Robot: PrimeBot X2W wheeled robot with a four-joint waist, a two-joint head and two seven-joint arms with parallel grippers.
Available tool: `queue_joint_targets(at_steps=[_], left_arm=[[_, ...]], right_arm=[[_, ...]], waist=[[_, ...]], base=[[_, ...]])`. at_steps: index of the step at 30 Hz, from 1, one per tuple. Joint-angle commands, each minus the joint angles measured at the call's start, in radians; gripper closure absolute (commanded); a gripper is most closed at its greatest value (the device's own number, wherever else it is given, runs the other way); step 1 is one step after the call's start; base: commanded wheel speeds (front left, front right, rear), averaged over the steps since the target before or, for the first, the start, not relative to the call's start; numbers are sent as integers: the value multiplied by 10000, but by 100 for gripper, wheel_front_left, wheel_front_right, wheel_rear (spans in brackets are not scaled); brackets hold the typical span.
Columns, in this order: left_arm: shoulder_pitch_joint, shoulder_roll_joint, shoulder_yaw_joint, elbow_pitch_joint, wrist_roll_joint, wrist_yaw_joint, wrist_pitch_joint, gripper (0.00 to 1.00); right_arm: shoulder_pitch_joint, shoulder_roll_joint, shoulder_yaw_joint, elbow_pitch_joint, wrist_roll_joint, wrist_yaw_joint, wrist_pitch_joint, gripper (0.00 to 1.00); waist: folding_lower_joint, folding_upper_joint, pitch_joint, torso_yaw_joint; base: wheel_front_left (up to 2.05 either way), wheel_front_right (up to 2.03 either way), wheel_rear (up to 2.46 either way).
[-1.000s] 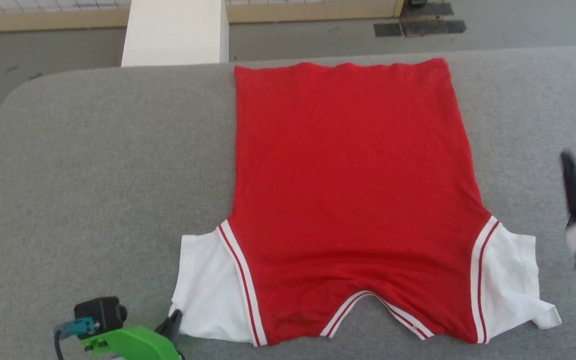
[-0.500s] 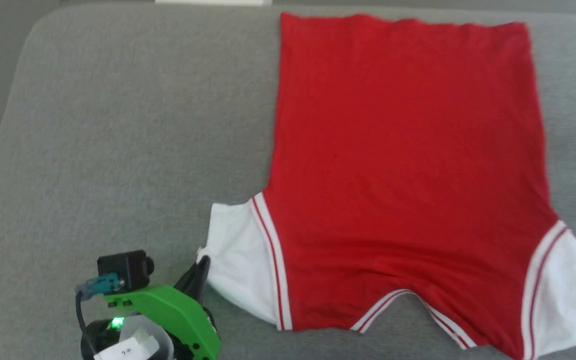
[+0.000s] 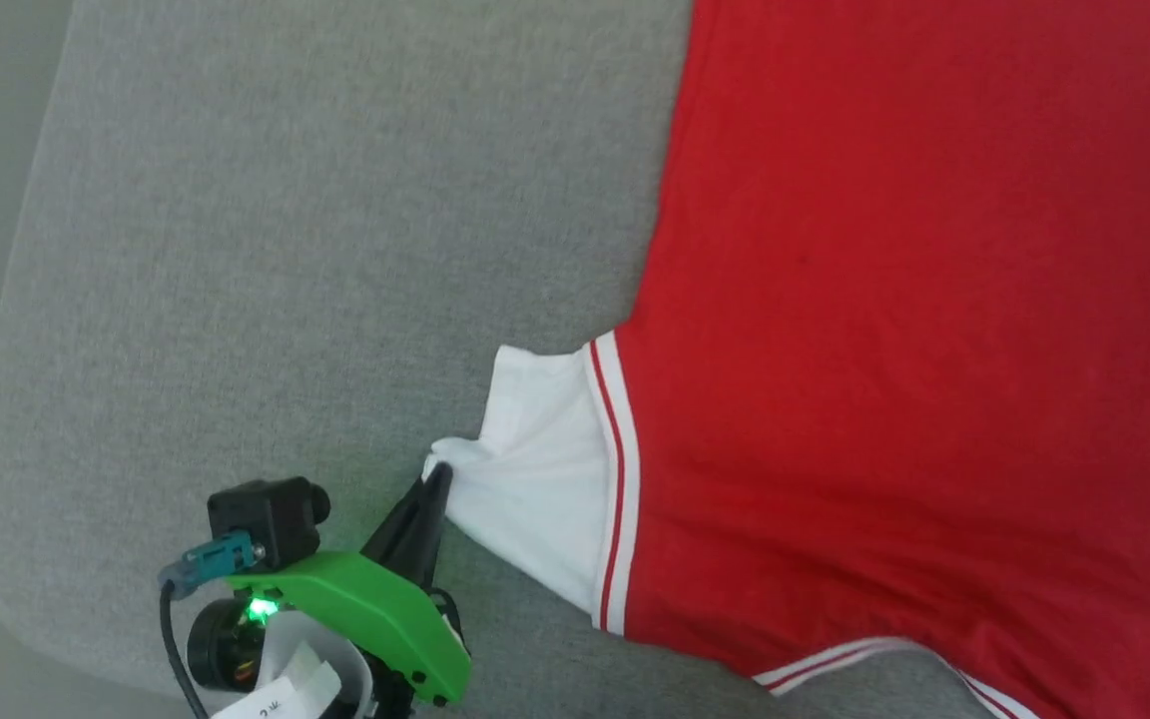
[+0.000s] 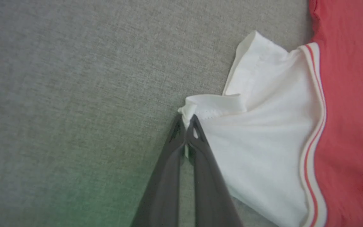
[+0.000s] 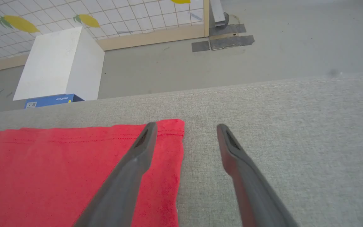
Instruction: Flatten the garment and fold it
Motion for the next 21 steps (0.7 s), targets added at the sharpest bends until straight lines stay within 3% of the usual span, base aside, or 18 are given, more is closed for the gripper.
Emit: queue_joint_targets(at_steps=[1, 6, 9, 10, 13, 17, 21], left_arm=[[-163, -39, 30, 34, 29, -5, -77, 100], [-164, -118, 27, 81, -49, -86, -300, 100], [-217, -123, 12, 191, -69, -152, -390, 100], [-248, -127, 1, 200, -98, -206, -425, 100], [-271, -143, 54, 262, -191, -277, -547, 100], [-227, -30, 138, 379, -177, -255, -544, 100], [-276, -24, 143, 492, -278, -328, -554, 100]], right_arm=[[-226, -79, -78, -73, -253, -13, 328, 0], [-509, -15, -488, -328, -863, -13, 1319, 2], [-606, 186, -945, -568, -1030, -13, 1871, 52], [-619, 188, -1008, -646, -1109, -13, 2025, 60], [-503, 217, -1106, -1025, -1370, -13, 2595, 100], [-166, 192, -919, -1670, -1406, -13, 2789, 100], [489, -1, -501, -2254, -1182, -13, 2026, 100]], waist=[[-1, -1, 1057, 672], [-1, -1, 1437, 681], [-1, -1, 1510, 682], [-1, -1, 1526, 683], [-1, -1, 1508, 643], [-1, -1, 1323, 511], [-1, -1, 913, 317]], base=[[0, 0, 0], [0, 0, 0], [0, 0, 0], [0, 0, 0], [0, 0, 0], [0, 0, 0], [0, 0, 0]])
